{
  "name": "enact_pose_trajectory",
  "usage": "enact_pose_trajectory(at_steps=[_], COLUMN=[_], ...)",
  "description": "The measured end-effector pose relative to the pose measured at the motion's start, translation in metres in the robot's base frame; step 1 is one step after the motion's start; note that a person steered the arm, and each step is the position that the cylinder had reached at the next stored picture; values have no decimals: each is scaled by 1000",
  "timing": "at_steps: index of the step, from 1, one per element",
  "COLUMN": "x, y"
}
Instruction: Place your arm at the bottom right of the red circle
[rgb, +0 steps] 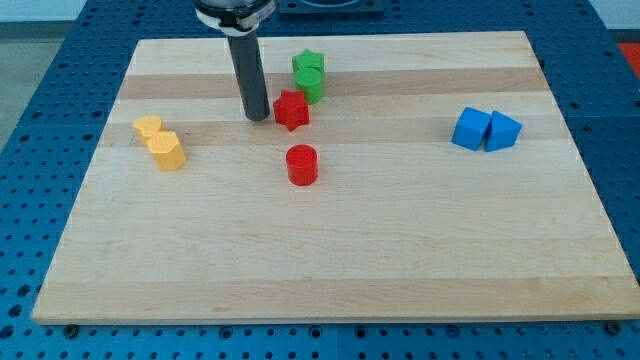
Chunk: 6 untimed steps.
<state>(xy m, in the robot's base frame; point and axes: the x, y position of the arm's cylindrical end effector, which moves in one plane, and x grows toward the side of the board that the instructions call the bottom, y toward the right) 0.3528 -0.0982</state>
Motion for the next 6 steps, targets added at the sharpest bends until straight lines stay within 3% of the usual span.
enact_pose_trajectory(at_steps=[6], x=[0], y=[23])
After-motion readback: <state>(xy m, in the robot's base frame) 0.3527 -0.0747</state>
